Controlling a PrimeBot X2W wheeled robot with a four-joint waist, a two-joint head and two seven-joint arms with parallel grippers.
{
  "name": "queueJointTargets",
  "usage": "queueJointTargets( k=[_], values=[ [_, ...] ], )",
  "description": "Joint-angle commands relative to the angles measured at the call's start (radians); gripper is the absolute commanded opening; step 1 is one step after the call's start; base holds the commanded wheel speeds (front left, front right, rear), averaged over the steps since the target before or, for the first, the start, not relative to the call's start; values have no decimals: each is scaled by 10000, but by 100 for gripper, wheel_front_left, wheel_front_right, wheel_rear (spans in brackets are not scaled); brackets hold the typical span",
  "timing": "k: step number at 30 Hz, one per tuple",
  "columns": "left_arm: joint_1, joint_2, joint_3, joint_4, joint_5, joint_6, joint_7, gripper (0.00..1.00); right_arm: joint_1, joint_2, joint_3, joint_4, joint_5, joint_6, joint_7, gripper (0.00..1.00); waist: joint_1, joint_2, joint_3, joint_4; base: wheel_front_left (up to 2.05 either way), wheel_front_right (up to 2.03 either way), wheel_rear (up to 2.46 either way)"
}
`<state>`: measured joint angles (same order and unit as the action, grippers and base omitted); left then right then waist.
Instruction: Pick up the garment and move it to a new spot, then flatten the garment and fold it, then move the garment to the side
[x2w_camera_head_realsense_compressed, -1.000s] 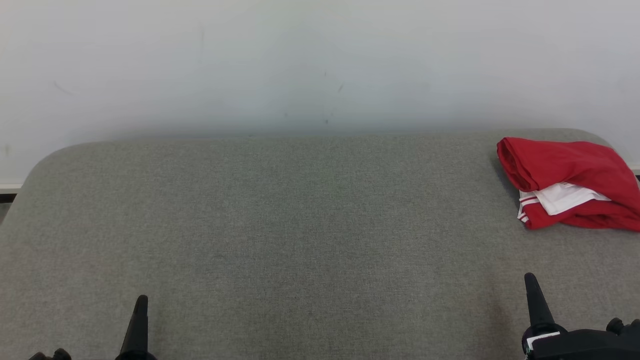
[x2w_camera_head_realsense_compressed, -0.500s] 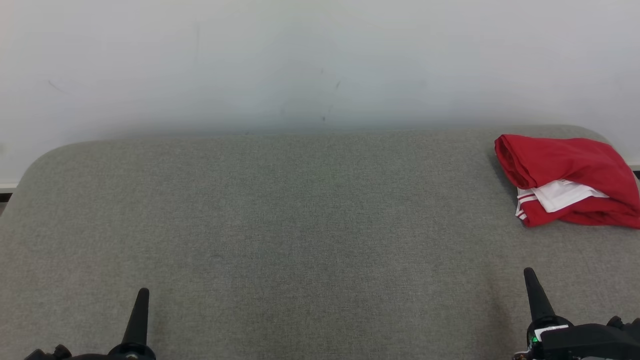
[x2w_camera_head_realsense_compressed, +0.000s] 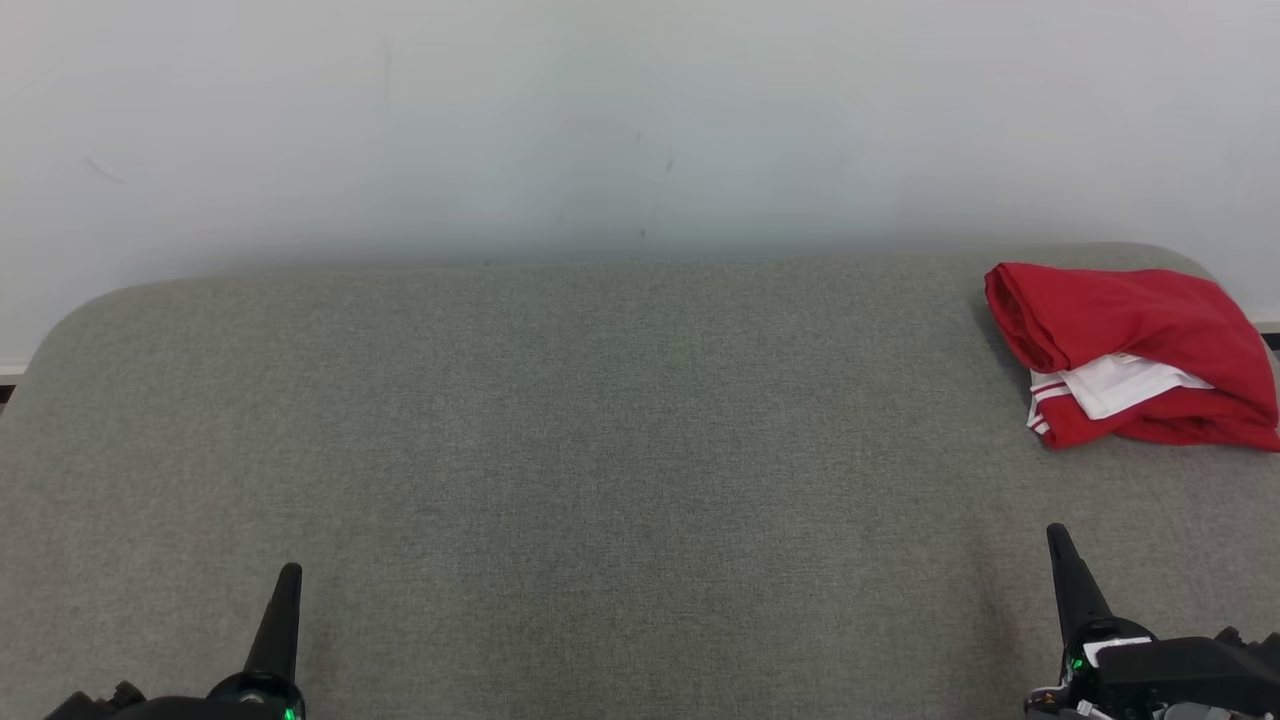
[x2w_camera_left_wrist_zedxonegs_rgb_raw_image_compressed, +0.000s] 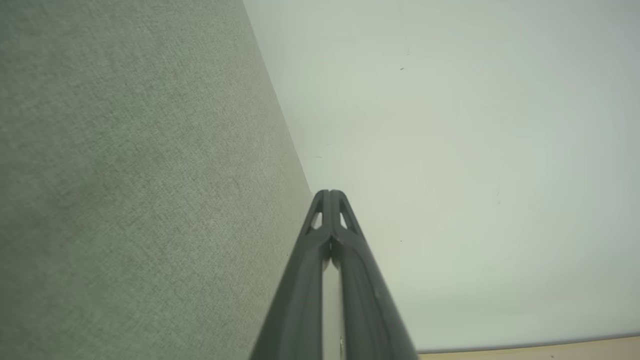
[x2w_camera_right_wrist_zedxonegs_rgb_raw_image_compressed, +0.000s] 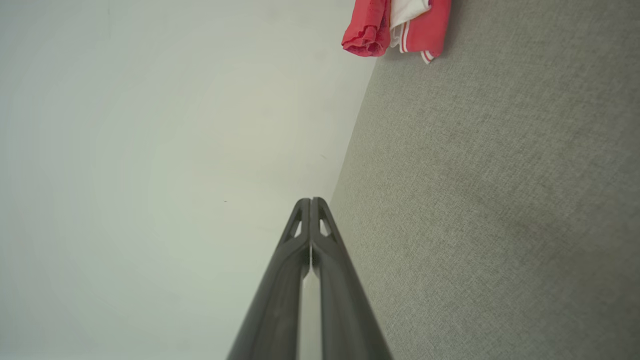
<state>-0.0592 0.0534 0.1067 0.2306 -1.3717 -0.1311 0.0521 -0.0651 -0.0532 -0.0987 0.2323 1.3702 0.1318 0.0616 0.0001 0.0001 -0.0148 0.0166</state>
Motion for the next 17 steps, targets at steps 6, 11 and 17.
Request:
queueJointTargets(
  k=[6,11,17],
  values=[
    [-280,0,46,20,-657,3,167,0,-212,14,-65,3,643,-16,153,0,-1,-1,37,-34,0,0,0],
    [-342,-9,57,50,-1043,4,269,0,-265,19,-90,24,1023,-17,238,0,-1,-1,64,-59,0,0,0],
    [-411,-17,66,75,-1397,5,366,0,-332,25,-113,52,1368,-18,316,0,-1,-1,91,-84,0,0,0]
  ],
)
